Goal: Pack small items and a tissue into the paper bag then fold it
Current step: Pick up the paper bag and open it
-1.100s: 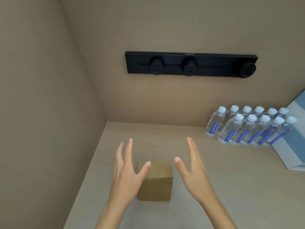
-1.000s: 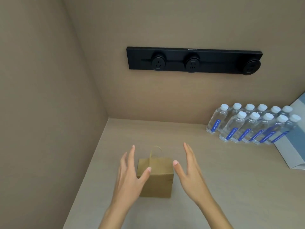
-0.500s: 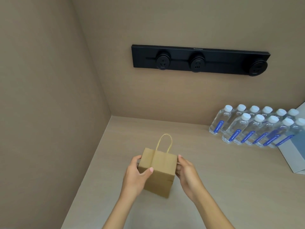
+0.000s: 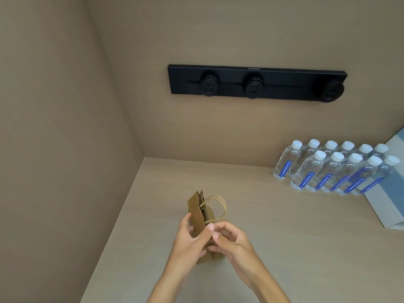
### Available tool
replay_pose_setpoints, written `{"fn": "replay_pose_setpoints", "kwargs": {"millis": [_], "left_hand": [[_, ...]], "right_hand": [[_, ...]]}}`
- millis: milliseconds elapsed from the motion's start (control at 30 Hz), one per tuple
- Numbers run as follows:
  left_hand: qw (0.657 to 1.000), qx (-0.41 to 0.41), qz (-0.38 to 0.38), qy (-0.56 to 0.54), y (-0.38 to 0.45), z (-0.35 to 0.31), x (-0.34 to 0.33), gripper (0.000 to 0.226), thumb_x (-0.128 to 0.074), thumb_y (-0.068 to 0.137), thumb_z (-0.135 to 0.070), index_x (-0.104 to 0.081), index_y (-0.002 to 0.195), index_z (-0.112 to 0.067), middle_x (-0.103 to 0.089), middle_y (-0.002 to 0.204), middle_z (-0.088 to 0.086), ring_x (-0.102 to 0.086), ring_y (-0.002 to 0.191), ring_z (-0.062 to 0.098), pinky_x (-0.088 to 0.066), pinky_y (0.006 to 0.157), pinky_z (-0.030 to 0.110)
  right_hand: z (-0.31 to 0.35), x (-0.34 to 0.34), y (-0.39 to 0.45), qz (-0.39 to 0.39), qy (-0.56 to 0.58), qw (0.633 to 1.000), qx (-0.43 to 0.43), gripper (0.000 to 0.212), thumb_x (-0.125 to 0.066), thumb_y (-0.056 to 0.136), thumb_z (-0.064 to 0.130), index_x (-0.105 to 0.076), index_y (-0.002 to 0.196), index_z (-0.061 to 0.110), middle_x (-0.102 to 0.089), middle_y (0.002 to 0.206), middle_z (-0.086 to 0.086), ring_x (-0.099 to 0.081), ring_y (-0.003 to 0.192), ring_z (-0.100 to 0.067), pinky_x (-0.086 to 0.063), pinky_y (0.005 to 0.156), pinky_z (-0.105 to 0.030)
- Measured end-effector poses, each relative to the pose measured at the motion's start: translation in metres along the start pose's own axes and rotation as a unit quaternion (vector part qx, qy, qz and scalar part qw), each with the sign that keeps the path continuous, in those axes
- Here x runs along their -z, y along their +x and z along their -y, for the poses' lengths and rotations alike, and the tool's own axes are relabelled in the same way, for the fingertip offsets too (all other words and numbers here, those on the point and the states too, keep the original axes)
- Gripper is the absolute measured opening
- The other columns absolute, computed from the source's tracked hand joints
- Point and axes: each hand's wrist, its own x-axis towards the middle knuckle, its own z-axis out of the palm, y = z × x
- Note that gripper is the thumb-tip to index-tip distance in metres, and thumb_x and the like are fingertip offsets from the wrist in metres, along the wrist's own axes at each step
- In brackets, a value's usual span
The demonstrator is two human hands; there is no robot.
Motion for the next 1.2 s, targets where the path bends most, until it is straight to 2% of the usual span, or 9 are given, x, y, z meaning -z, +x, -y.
{"fn": "replay_pose_setpoints", "kwargs": {"millis": [133,300,467,600,667,767,900,1033,1200], "left_hand": [[0.999,0.017,0.048,-0.01,-0.004,-0.004,0.008,0.093,-0.077,0.072,-0.045,-0.029,0.15,-0.029,-0.077,0.11,-0.019,-0.073,0.102,0.005,-0.059,0.089,0.04],[0.998,0.033,0.04,-0.029,-0.005,-0.004,0.018,0.035,-0.064,0.095,-0.02,-0.054,0.127,-0.029,-0.081,0.103,-0.009,-0.076,0.096,0.009,-0.056,0.094,0.048],[0.999,0.032,0.009,0.042,-0.003,-0.012,0.025,0.033,-0.052,0.091,-0.004,-0.065,0.119,-0.014,-0.076,0.102,0.009,-0.076,0.09,0.024,-0.064,0.078,0.039],[0.99,-0.007,-0.046,0.136,0.003,-0.021,0.03,0.021,-0.051,0.086,0.001,-0.072,0.085,-0.004,-0.067,0.076,0.009,-0.07,0.078,0.026,-0.065,0.065,0.033],[0.976,-0.035,-0.078,0.198,0.008,-0.025,0.032,0.017,-0.055,0.08,-0.006,-0.067,0.072,0.003,-0.06,0.065,0.009,-0.066,0.066,0.025,-0.065,0.066,0.042],[0.952,-0.073,-0.127,0.269,0.01,-0.034,0.036,0.024,-0.057,0.068,-0.02,-0.059,0.064,0.004,-0.054,0.059,0.01,-0.061,0.061,0.03,-0.062,0.067,0.05],[0.954,-0.087,-0.176,0.225,0.013,-0.038,0.031,0.012,-0.06,0.063,-0.02,-0.053,0.064,-0.011,-0.063,0.063,0.014,-0.065,0.067,0.036,-0.059,0.061,0.043],[0.964,-0.147,-0.178,0.133,0.014,-0.028,0.017,0.032,-0.063,0.074,-0.005,-0.046,0.059,-0.027,-0.064,0.062,-0.002,-0.055,0.056,0.018,-0.046,0.053,0.029],[0.957,-0.173,-0.219,0.08,0.009,-0.016,0.011,0.042,-0.073,0.081,-0.008,-0.043,0.057,-0.024,-0.067,0.089,-0.003,-0.067,0.084,0.009,-0.046,0.063,0.011]], "right_hand": [[-0.001,0.0,0.0,0.009,0.007,1.0,-0.007,0.029,-0.073,0.085,0.02,-0.066,0.11,0.006,-0.071,0.113,-0.013,-0.067,0.101,-0.025,-0.053,0.084,-0.038],[0.0,-0.003,0.001,-0.014,0.055,0.998,-0.022,0.053,-0.06,0.08,-0.002,-0.054,0.13,0.013,-0.071,0.114,-0.02,-0.07,0.093,-0.027,-0.054,0.085,-0.044],[0.006,-0.011,0.003,-0.104,-0.109,0.989,0.005,0.08,-0.051,0.079,-0.009,-0.029,0.144,0.031,-0.059,0.123,-0.005,-0.07,0.074,-0.007,-0.057,0.068,-0.022],[0.014,-0.005,-0.002,-0.071,-0.293,0.948,0.101,0.083,-0.049,0.075,-0.007,-0.038,0.136,0.049,-0.026,0.153,0.006,-0.037,0.137,-0.008,-0.045,0.096,-0.015],[0.02,0.001,-0.003,0.0,-0.369,0.921,0.124,0.083,-0.043,0.071,-0.009,-0.048,0.134,0.045,-0.011,0.16,0.013,-0.012,0.147,-0.003,-0.027,0.111,-0.017],[0.029,0.015,0.001,0.024,-0.461,0.875,0.143,0.072,-0.046,0.08,-0.019,-0.061,0.13,0.031,-0.029,0.155,0.014,-0.014,0.148,-0.008,-0.018,0.118,-0.035],[0.051,0.017,0.006,0.024,-0.494,0.858,0.139,0.029,-0.044,0.095,0.013,-0.068,0.106,0.026,-0.06,0.119,0.009,-0.052,0.115,-0.012,-0.042,0.098,-0.035],[0.06,-0.003,0.008,-0.016,-0.576,0.809,0.116,0.018,-0.041,0.09,0.048,-0.045,0.088,0.03,-0.058,0.084,0.008,-0.056,0.076,-0.019,-0.048,0.065,-0.037],[0.055,-0.018,0.008,-0.027,-0.627,0.767,0.131,0.017,-0.049,0.092,0.026,-0.038,0.105,0.024,-0.062,0.089,-0.003,-0.059,0.073,-0.036,-0.05,0.058,-0.039]]}}
